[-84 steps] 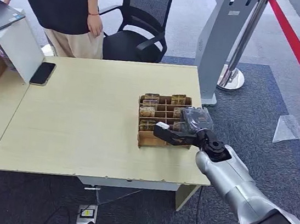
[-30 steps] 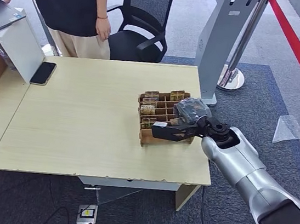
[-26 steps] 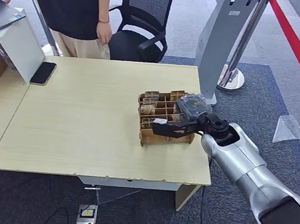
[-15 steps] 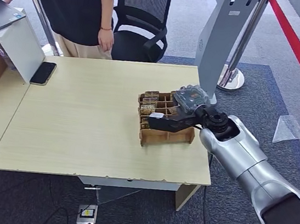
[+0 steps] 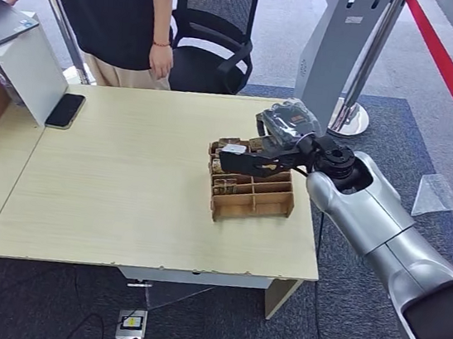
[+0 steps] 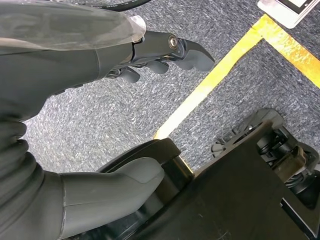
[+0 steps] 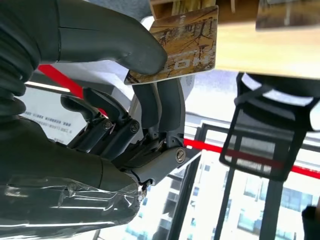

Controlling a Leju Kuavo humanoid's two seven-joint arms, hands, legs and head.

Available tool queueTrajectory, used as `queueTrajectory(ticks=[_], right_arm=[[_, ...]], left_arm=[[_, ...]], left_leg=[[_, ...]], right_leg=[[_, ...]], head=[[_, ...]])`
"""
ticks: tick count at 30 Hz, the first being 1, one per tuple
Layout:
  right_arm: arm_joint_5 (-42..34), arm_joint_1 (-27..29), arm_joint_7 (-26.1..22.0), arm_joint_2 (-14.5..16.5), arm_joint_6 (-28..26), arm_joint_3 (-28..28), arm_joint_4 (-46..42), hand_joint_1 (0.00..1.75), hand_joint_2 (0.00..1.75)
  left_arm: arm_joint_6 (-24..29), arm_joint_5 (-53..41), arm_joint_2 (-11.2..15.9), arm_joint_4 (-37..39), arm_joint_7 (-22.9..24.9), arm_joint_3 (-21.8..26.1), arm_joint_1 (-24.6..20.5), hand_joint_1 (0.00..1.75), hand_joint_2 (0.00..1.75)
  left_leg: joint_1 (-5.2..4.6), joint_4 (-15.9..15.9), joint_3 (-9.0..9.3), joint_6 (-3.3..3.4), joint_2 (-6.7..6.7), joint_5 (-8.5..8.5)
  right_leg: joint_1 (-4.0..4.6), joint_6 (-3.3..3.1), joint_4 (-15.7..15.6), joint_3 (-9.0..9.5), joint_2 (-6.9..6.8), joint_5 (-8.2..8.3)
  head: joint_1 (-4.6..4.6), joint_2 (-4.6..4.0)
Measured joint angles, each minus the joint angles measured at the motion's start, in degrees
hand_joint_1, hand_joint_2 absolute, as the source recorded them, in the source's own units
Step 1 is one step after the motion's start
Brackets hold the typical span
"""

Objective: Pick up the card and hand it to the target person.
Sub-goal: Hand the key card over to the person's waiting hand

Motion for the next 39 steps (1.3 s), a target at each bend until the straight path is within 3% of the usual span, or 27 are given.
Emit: queueTrajectory(ticks=[6,11,17,25,39], right_arm=[[-8.62,0.08,-1.62,0.07,-13.77,-3.79,-0.22,1.75,1.75],[-23.85,1.23,-8.08,1.32,-27.14,-9.39,1.74,1.75,1.75],[-37.18,1.12,-12.98,4.53,-36.26,-16.23,9.61,1.75,1.75],[-42.74,-0.86,-12.2,7.7,-39.13,-19.24,17.68,1.75,1.75],[-43.52,-5.0,-6.21,13.29,-36.66,-19.78,28.02,1.75,1.75]], left_arm=[[0.49,0.11,-0.01,0.0,0.01,0.0,0.01,0.0,1.75],[0.97,0.12,-0.21,0.0,0.09,-0.07,-0.03,0.0,1.75],[1.12,-0.13,-0.66,0.0,0.33,-0.86,-0.33,0.0,1.75],[1.14,-0.21,-0.9,0.0,0.34,-1.32,-0.69,0.0,1.75],[1.64,0.57,-1.09,0.02,0.42,-1.49,-0.75,0.0,1.75]], left_leg=[[0.0,0.0,-0.03,0.0,-0.01,0.0],[0.0,0.01,-0.04,0.0,-0.01,0.0],[0.0,0.01,-0.05,0.02,-0.01,0.01],[0.0,0.01,-0.08,0.04,-0.02,0.03],[0.0,0.01,-0.11,0.05,-0.02,0.04]], right_leg=[[0.0,0.0,0.0,0.01,-0.02,0.0],[0.0,0.0,0.0,0.0,-0.02,0.0],[0.0,0.01,0.0,0.0,-0.02,0.02],[0.0,0.01,0.01,-0.02,-0.03,0.02],[0.0,0.01,0.02,-0.05,-0.02,0.02]], head=[[0.0,0.0],[-0.01,0.0],[0.0,0.0],[0.0,0.0],[0.0,0.0]])
